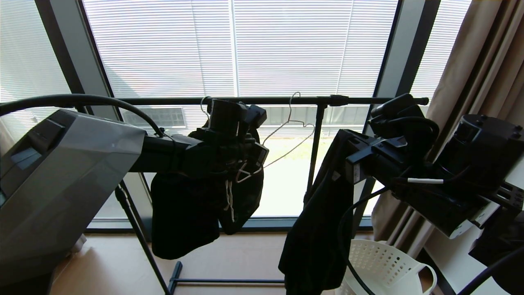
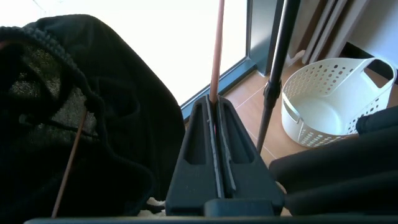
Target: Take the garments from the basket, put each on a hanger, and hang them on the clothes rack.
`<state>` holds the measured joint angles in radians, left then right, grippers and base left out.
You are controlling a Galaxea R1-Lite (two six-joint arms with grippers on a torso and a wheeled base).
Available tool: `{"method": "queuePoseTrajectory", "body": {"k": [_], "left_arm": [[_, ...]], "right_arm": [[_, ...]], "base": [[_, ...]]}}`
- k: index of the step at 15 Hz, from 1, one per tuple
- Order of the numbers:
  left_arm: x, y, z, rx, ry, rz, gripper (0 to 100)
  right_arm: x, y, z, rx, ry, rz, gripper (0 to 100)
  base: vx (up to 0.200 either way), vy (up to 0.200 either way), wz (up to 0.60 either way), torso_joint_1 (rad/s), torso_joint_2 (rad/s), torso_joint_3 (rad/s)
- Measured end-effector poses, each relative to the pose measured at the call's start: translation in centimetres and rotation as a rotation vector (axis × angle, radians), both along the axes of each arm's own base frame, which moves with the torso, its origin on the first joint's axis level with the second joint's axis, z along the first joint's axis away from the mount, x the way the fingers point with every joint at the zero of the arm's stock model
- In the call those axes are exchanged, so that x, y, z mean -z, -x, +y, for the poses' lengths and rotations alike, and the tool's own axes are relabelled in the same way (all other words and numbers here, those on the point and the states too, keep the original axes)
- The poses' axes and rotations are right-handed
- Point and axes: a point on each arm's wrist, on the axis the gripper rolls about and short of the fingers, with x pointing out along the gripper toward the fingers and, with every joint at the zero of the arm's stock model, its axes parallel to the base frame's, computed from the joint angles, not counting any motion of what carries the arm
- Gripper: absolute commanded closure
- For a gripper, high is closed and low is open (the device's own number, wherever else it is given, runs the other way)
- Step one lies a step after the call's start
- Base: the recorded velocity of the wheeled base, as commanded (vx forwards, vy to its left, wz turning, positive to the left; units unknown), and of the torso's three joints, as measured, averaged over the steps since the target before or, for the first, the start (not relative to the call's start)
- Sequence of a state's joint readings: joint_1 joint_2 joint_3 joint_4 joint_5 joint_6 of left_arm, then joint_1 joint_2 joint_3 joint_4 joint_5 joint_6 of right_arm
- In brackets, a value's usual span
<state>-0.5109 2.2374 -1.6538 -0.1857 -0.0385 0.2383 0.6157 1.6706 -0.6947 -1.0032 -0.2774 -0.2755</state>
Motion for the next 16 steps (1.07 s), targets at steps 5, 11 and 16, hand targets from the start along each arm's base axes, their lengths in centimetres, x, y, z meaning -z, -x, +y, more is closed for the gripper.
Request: {"method": "queuePoseTrajectory", "body": {"k": [5,11,16], "left_arm": [[-1.1,0.3,0.5,-0.009,0.014,-0.016,100],[-2.1,1.2,1.0,-0.009,0.020,-0.023,100],[-2.8,2.9,2.0,-0.010,0.035,-0.037,100]], "right_arm": [[0.0,0.0,0.0,0.000,0.001,0.001,100],[0.1,-0.1,0.0,0.001,0.003,0.004,100],[0.6,-0.4,0.2,0.001,0.011,0.015,100]], "base": [[0.000,0.000,0.00,0.000,0.00,0.000],[0.000,0.000,0.00,0.000,0.00,0.000],[0.000,0.000,0.00,0.000,0.00,0.000]]}}
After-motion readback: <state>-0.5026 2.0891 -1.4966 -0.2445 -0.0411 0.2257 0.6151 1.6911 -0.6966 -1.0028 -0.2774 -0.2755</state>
